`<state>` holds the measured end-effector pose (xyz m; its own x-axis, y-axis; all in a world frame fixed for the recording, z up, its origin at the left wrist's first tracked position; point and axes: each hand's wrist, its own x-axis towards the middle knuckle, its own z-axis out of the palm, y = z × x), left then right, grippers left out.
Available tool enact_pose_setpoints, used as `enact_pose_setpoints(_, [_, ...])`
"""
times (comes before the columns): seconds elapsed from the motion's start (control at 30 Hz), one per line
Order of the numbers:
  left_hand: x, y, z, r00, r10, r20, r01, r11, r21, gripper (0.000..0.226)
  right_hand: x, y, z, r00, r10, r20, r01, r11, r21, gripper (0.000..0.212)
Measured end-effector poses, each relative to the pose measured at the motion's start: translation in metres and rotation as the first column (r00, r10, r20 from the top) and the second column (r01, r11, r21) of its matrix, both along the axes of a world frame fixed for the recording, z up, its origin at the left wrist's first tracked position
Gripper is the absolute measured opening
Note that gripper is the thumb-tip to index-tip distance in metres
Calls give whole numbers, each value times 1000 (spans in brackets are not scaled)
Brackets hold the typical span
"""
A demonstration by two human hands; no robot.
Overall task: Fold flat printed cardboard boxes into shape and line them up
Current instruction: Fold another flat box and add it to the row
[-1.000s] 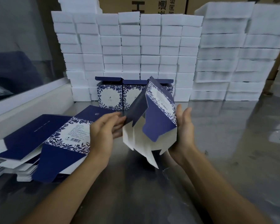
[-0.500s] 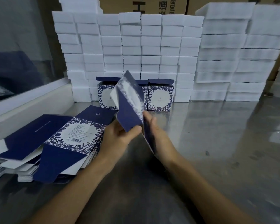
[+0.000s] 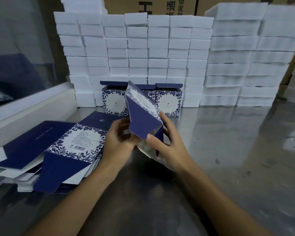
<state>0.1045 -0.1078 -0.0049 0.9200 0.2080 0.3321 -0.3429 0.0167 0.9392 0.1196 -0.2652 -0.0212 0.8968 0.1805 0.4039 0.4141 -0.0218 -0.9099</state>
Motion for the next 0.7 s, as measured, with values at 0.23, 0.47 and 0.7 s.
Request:
enact_pose_setpoints(0.23, [4, 8, 2, 987, 161, -2, -160, 983, 87, 27, 0, -6, 9, 981, -192, 11, 191, 979, 64, 56])
enact_pose_setpoints(0.47, [1, 12, 4, 953, 294, 80, -304, 921, 242, 10, 2, -7, 16, 919, -387, 74, 370, 912, 175, 43])
enact_pose_setpoints(0.7, [5, 20, 4, 915, 359, 187, -397, 886, 241, 35, 6, -17, 18, 871, -474, 131, 432, 864, 258, 30])
